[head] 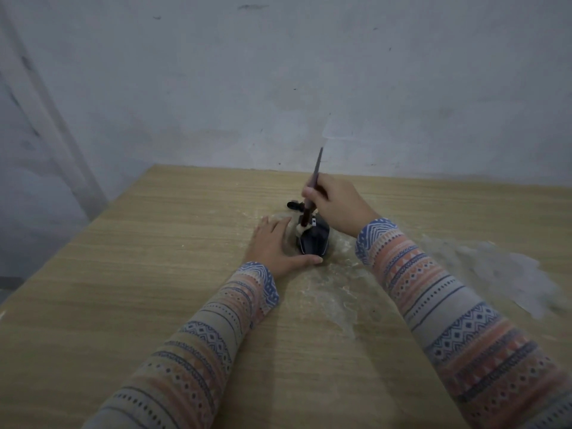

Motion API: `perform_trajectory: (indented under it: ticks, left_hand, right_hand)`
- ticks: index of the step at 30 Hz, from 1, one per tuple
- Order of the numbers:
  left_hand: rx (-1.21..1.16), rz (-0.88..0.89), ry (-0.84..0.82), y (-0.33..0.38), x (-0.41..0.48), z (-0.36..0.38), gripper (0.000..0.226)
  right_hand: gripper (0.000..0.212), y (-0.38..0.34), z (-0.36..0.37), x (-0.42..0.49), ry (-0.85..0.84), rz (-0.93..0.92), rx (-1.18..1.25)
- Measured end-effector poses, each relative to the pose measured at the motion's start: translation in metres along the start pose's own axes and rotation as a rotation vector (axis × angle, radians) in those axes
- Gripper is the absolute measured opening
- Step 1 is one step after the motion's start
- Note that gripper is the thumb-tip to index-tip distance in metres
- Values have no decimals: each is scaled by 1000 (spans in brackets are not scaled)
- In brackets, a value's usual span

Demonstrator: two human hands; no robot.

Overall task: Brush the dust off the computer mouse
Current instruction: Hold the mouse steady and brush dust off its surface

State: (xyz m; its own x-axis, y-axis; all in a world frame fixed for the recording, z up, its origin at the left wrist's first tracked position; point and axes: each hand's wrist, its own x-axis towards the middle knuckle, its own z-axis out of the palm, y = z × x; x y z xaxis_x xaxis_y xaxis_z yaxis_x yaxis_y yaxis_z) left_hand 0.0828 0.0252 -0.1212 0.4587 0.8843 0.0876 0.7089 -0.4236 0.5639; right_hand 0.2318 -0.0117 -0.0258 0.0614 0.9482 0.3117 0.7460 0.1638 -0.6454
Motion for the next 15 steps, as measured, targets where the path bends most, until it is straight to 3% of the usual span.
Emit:
perform_trajectory:
  ticks: [2,5,9,13,15]
  left_hand:
    - [-11,7,3,-1,0,0,113]
    - [-22,11,9,-2,-1,0,112]
    - [-23,31,8,-4,1,1,111]
    - [-20,9,-19,-5,2,1,116]
    - [-4,32,-26,-6,3,1,116]
  right_hand:
    - [10,-1,1,-3,3,4,67]
    - [11,-1,0,-6,140,-7,77]
    - [11,-2,5,-12,13,9,88]
    - [9,-1,6,-16,140,27,145]
    - [8,1,6,-20,63,40,162]
